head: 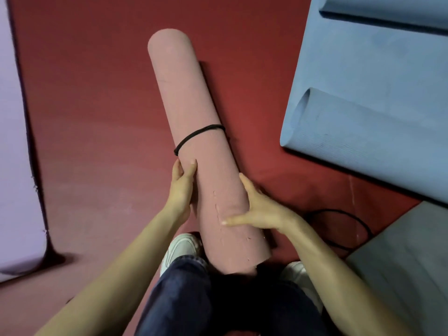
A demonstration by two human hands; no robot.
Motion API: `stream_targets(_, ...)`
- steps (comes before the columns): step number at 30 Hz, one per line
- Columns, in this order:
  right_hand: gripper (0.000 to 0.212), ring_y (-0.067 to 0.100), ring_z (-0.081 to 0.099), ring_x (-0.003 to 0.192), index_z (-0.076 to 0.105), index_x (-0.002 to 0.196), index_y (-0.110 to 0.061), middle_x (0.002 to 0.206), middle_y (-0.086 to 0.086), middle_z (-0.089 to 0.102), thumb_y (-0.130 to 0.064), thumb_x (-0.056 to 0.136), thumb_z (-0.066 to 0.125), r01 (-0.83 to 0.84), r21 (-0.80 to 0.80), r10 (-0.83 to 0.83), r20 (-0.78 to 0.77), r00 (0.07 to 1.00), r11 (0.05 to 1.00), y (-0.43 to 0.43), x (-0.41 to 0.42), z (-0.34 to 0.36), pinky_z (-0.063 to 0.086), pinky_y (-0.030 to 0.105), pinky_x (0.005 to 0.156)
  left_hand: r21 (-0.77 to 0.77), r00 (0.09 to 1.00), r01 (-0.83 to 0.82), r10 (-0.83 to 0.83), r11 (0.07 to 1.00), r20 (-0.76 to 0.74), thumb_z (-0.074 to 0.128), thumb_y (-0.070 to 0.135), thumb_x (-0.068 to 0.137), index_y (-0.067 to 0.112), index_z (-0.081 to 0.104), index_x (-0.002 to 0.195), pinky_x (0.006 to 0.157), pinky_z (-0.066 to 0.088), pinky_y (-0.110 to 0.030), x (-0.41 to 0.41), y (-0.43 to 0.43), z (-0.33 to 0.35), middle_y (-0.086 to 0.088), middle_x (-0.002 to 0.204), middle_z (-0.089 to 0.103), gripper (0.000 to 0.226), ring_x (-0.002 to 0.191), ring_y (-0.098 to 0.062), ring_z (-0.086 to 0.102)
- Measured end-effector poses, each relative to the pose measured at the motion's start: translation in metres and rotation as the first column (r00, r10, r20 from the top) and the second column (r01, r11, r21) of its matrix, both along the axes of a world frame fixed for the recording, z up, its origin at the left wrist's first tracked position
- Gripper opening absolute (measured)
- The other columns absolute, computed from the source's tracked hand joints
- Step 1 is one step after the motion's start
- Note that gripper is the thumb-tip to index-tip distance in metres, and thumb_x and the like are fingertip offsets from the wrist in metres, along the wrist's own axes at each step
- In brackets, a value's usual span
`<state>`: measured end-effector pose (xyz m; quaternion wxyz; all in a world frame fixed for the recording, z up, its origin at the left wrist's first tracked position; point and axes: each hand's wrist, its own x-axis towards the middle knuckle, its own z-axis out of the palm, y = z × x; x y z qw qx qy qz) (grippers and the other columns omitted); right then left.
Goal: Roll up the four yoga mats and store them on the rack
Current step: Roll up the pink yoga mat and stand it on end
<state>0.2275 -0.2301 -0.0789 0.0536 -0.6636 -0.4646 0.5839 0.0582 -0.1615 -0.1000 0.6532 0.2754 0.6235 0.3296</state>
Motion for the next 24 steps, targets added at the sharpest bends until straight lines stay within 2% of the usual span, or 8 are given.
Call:
stream_targets(3,0.134,0.013,0.011,0.145,-0.017,0.147,-0.036,0.159,-0.003,0.003,-0.049,0.060,0.084,0.003,-0.024,-0.002,0.032,0.999,1.000,-0.023,-0.005,-0.007,0.017,0.032,0.117,-0.103,0.978,0.209,-0.204,0.973,0.050,0.063,0.046,0.085,0.046,0.028,0.137,0.074,0.046,-0.035,-0.009,-0.024,0.009,0.018,0.125,0.057,0.063,0.105,-0.006,0.058)
stream_targets(6,0.132,0.013,0.022,0.143,-0.010,0.150,-0.034,0.158,-0.003,0.015,-0.047,0.058,0.085,0.060,0.024,-0.061,0.030,0.998,0.998,-0.023,-0.011,-0.007,0.023,0.034,0.116,-0.046,0.962,0.273,-0.273,0.961,0.008,0.074,0.035,0.079,0.042,0.028,0.137,0.068,0.048,-0.032,-0.014,-0.028,0.012,0.018,0.124,0.058,0.074,0.105,-0.006,0.059)
stream_targets(9,0.114,0.017,0.036,0.136,0.012,0.152,-0.026,0.152,0.000,0.033,-0.040,0.065,0.084,0.210,0.196,-0.217,0.016,0.976,0.958,0.012,-0.029,-0.003,0.031,0.033,0.112,0.085,0.993,0.099,-0.093,0.991,-0.077,0.074,0.027,0.081,0.027,0.040,0.130,0.088,0.051,-0.036,-0.011,0.006,0.012,0.007,0.126,0.059,0.060,0.110,-0.011,0.060)
stream_targets(12,0.079,0.021,0.047,0.127,0.036,0.142,-0.015,0.142,0.006,0.046,-0.032,0.076,0.077,0.381,0.418,-0.392,-0.063,0.918,0.824,0.071,-0.050,0.006,0.036,0.029,0.104,0.126,0.989,-0.102,0.114,0.987,-0.093,0.067,0.028,0.088,0.015,0.034,0.144,0.105,0.042,-0.035,-0.020,0.056,0.020,-0.003,0.141,0.048,0.067,0.118,-0.015,0.053)
stream_targets(15,0.061,0.024,0.047,0.127,0.041,0.140,-0.013,0.141,0.010,0.047,-0.024,0.086,0.067,0.305,0.402,-0.291,-0.098,0.952,0.863,0.102,-0.058,0.005,0.037,0.033,0.105,0.228,0.922,0.128,-0.031,0.965,-0.387,0.062,0.023,0.091,0.010,0.035,0.145,0.107,0.035,-0.031,-0.031,0.074,0.029,-0.007,0.146,0.041,0.061,0.125,-0.020,0.047)
stream_targets(18,0.062,0.021,0.038,0.134,0.037,0.144,-0.018,0.149,0.008,0.036,-0.018,0.089,0.063,0.093,0.322,-0.073,-0.072,0.995,0.942,0.086,-0.065,-0.005,0.031,0.032,0.111,0.210,0.711,0.390,-0.148,0.897,-0.688,0.061,0.027,0.090,0.012,0.030,0.147,0.112,0.023,-0.035,-0.033,0.054,0.028,-0.012,0.153,0.025,0.066,0.140,-0.025,0.025)
stream_targets(21,0.065,0.015,0.025,0.141,0.029,0.148,-0.022,0.155,0.002,0.024,-0.013,0.091,0.059,0.104,0.386,-0.079,-0.079,0.994,0.916,0.072,-0.075,-0.017,0.017,0.016,0.108,0.197,0.649,0.396,-0.122,0.897,-0.751,0.056,0.036,0.092,0.022,0.023,0.150,0.116,0.018,-0.047,-0.035,0.027,0.018,-0.011,0.158,0.010,0.068,0.145,-0.027,0.010)
stream_targets(24,0.065,0.023,0.033,0.137,0.029,0.148,-0.019,0.149,0.010,0.033,-0.025,0.091,0.060,0.241,0.316,-0.248,-0.019,0.969,0.918,0.063,-0.079,-0.025,0.025,0.026,0.108,0.180,0.692,0.360,-0.132,0.916,-0.710,0.058,0.039,0.091,0.030,0.019,0.151,0.116,0.017,-0.046,-0.034,0.009,0.014,-0.015,0.158,0.003,0.072,0.145,-0.029,0.006)
